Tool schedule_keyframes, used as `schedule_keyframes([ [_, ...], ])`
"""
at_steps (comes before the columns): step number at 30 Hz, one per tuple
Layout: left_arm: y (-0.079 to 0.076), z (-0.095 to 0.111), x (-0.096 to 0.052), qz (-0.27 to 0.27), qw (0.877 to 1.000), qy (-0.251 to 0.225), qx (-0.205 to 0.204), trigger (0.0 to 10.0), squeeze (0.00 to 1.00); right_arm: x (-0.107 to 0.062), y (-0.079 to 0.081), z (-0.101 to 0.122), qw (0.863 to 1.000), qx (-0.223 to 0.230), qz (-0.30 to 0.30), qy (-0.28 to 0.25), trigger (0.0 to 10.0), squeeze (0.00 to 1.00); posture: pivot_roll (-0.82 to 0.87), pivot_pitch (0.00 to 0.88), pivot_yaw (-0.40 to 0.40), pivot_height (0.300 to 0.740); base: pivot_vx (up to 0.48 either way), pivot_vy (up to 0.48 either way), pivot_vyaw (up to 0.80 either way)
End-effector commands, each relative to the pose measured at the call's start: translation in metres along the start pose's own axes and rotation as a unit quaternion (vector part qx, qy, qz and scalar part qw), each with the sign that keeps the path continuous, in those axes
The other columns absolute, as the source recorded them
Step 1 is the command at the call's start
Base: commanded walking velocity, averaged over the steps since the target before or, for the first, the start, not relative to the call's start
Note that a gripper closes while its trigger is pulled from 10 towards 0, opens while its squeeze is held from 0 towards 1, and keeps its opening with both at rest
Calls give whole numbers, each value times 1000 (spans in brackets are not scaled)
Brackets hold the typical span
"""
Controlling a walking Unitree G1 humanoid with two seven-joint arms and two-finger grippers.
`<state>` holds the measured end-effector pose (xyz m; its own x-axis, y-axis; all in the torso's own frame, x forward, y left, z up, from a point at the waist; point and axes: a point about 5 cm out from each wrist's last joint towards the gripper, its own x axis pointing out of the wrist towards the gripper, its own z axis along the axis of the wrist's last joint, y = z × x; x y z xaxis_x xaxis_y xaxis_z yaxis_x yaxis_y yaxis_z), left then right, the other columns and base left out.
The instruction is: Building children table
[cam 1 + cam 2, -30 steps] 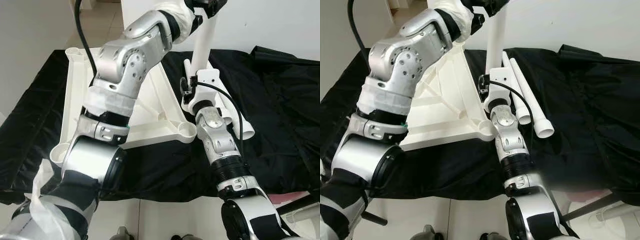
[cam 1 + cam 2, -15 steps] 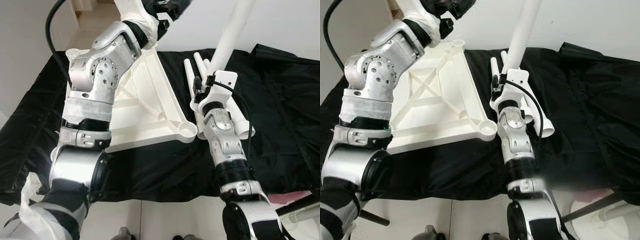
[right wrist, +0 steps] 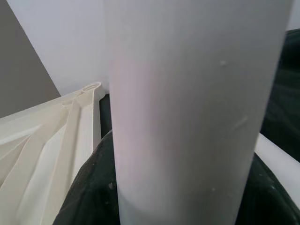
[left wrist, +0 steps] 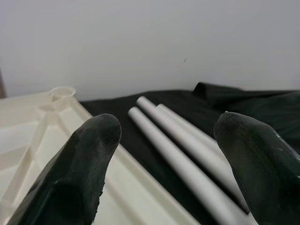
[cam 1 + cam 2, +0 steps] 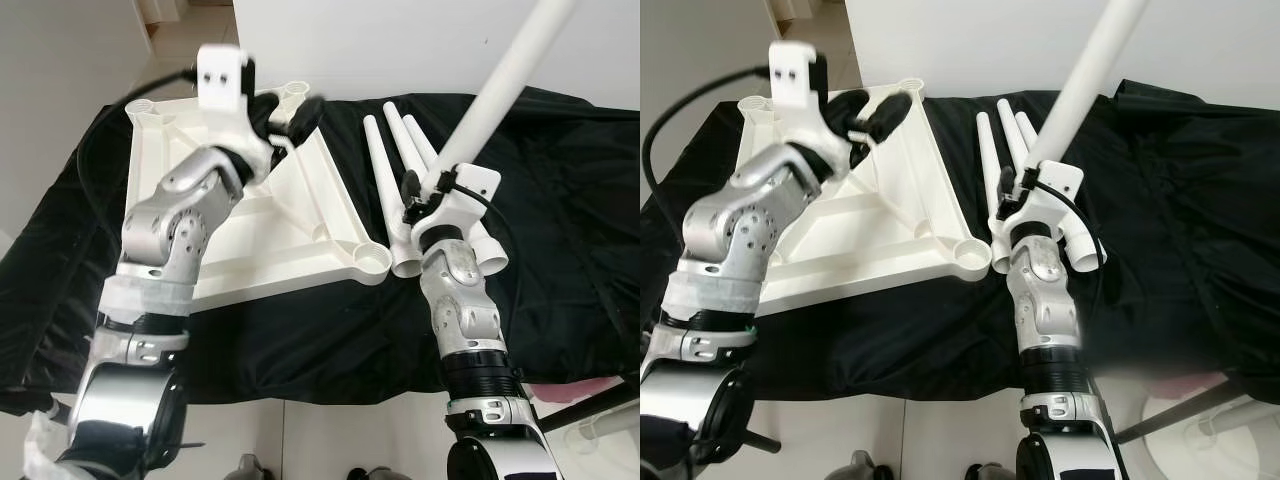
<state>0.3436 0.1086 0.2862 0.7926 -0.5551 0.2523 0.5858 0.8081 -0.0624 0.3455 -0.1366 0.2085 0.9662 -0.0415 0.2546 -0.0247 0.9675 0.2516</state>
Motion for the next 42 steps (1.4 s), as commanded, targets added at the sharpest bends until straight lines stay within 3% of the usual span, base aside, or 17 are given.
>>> schedule_keyframes([
  [1, -4, -4, -13, -71, 997, 3, 25, 10000, 0, -5, 8, 6, 999, 21, 39, -12, 10000, 0, -67, 137, 33, 740, 0, 0, 0],
  [8, -6, -30, -49, -117, 990, 53, 61, 10000, 0, -15, 23, 10, 994, 23, 109, -17, 10000, 0, -58, 142, 7, 740, 0, 0, 0],
  [15, -9, -39, -65, -129, 987, 72, 55, 10000, 0, -17, 23, 11, 992, 32, 123, -11, 10000, 0, -53, 125, -2, 740, 0, 0, 0],
  [18, -19, -41, -83, -151, 984, 78, 50, 10000, 0, -22, 21, 13, 989, 13, 142, -27, 10000, 0, -41, 104, -10, 740, 0, 0, 0],
  [23, -26, -43, -94, -180, 979, 84, 39, 10000, 0, -25, 20, 16, 988, 6, 150, -39, 10000, 0, -32, 95, -10, 740, 0, 0, 0],
  [27, -40, -48, -106, -240, 965, 101, 34, 10000, 0, -25, 14, 11, 988, 0, 152, -32, 10000, 0, -7, 90, -21, 740, 0, 0, 0],
  [32, -56, -62, -112, -266, 955, 123, 50, 10000, 0, -27, 13, 6, 987, -10, 156, -26, 10000, 0, -3, 87, -15, 740, 0, 0, 0],
  [37, -67, -70, -115, -266, 954, 129, 47, 10000, 0, -29, 12, 5, 987, -18, 158, -29, 10000, 0, -2, 84, -13, 740, 0, 0, 0],
  [42, -74, -80, -107, -257, 956, 129, 61, 10000, 0, -30, 18, 0, 983, -42, 178, -27, 10000, 0, -12, 84, -11, 740, 0, 0, 0],
])
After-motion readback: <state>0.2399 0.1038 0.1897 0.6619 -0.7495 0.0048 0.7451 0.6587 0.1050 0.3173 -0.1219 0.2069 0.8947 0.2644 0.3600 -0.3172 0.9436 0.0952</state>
